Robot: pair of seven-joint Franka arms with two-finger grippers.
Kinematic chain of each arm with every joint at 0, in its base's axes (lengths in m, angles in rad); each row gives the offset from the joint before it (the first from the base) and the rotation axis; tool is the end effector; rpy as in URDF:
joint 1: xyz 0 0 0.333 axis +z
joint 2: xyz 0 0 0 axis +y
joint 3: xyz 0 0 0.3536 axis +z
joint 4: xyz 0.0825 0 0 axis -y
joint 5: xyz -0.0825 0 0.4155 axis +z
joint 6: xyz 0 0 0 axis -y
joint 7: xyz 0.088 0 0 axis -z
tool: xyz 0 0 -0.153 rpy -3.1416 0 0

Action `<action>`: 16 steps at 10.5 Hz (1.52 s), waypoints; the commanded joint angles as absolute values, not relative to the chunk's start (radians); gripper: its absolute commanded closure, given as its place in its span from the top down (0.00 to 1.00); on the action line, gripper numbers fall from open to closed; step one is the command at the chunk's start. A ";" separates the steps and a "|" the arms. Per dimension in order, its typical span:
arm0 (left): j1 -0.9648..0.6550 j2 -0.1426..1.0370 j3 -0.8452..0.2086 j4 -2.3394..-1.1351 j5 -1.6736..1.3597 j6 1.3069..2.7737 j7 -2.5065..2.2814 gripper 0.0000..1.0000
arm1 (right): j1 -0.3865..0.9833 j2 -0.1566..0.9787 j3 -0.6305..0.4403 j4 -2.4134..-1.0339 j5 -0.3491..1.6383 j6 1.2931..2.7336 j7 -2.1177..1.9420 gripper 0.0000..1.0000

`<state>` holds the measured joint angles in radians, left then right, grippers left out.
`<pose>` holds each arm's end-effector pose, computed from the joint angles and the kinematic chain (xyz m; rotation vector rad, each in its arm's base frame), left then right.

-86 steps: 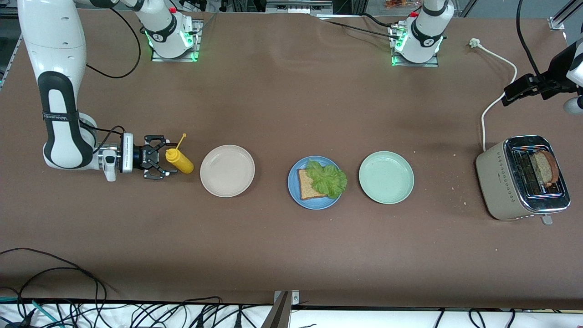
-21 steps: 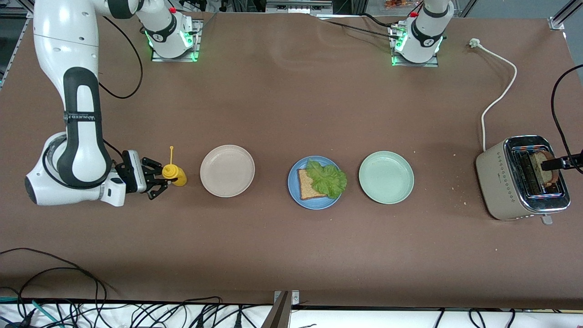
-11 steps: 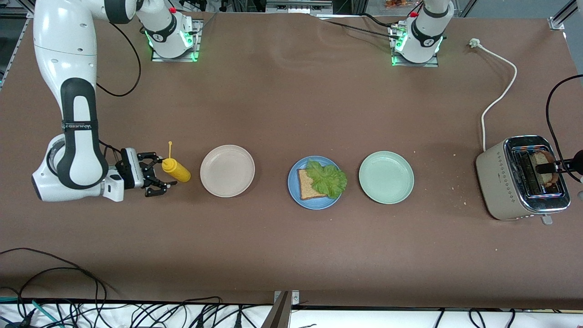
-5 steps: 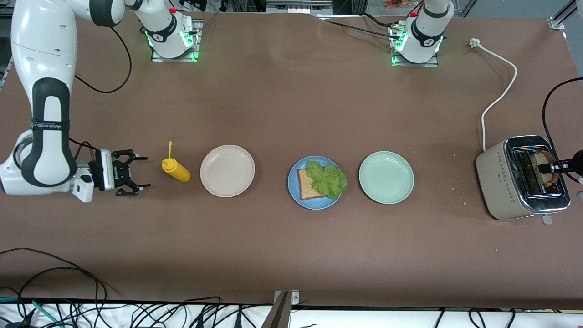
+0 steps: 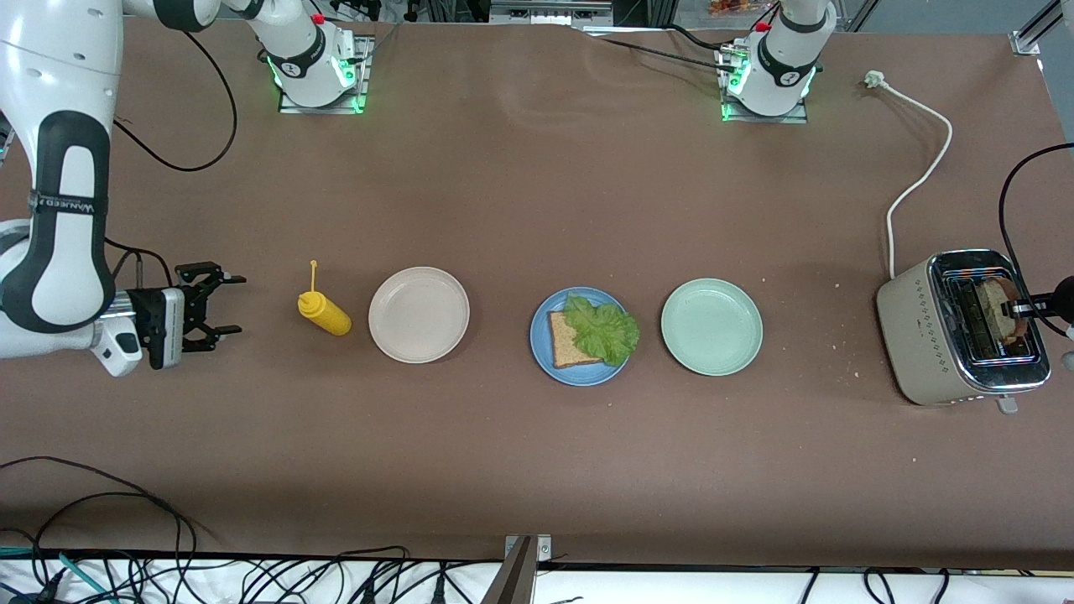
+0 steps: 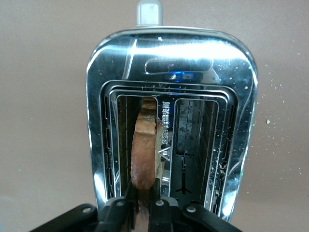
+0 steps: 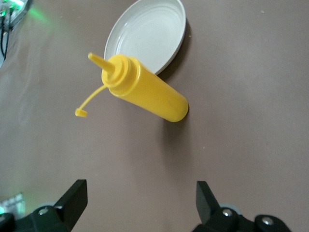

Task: Make sandwich in blue plate with both arms
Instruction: 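Grasp the toaster bread with the left gripper while the right gripper withdraws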

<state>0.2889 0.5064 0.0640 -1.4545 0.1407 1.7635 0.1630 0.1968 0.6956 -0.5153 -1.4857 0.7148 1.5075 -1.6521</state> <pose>0.6678 0.2590 0.3556 -3.0024 -0.2170 0.3515 0.6802 -0.0625 0.2535 -2.0661 -1.3681 0.0052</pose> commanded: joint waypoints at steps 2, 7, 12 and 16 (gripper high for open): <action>0.295 0.480 0.054 -1.416 0.129 1.718 0.181 0.00 | 0.270 0.580 -0.518 -1.489 0.552 1.493 -1.224 1.00; 0.284 0.313 0.037 -1.410 0.129 1.571 0.183 0.00 | 0.460 0.433 -0.518 -1.488 0.271 1.496 -0.696 1.00; 0.282 0.258 -0.076 -1.350 0.129 1.551 0.181 0.00 | 0.543 0.335 -0.499 -1.489 0.120 1.514 -0.344 1.00; 0.174 0.310 -0.124 -1.373 0.017 1.555 0.082 0.00 | 0.292 0.201 -0.179 -1.592 0.034 1.566 -0.146 0.97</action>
